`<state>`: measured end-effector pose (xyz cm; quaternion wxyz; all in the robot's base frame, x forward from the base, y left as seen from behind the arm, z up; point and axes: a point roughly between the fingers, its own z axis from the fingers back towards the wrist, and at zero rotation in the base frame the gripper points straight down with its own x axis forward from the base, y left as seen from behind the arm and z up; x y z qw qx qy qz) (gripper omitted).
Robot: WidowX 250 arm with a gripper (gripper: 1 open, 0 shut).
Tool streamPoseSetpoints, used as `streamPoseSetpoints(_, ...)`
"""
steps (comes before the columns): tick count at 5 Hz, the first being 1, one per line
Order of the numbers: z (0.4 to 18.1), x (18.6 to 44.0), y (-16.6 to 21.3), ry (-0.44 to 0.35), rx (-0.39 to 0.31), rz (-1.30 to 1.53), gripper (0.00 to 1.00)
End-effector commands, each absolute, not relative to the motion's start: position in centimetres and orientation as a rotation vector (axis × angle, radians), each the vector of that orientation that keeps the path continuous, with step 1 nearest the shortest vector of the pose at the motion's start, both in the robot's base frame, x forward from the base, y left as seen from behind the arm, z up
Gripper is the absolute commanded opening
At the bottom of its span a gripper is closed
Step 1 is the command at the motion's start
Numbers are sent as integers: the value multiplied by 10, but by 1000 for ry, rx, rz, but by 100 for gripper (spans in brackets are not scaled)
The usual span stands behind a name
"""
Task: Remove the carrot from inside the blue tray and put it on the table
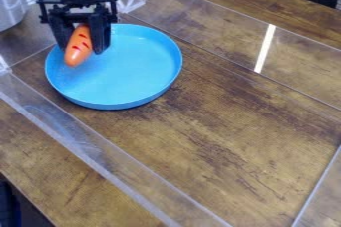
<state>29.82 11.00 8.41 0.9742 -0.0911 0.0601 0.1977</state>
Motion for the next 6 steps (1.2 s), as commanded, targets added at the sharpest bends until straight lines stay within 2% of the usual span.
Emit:
streamPoseSetpoints(1, 121, 305, 96, 27, -165, 326, 0)
streamPoseSetpoints(6, 132, 296, 52, 57, -162, 79, 0)
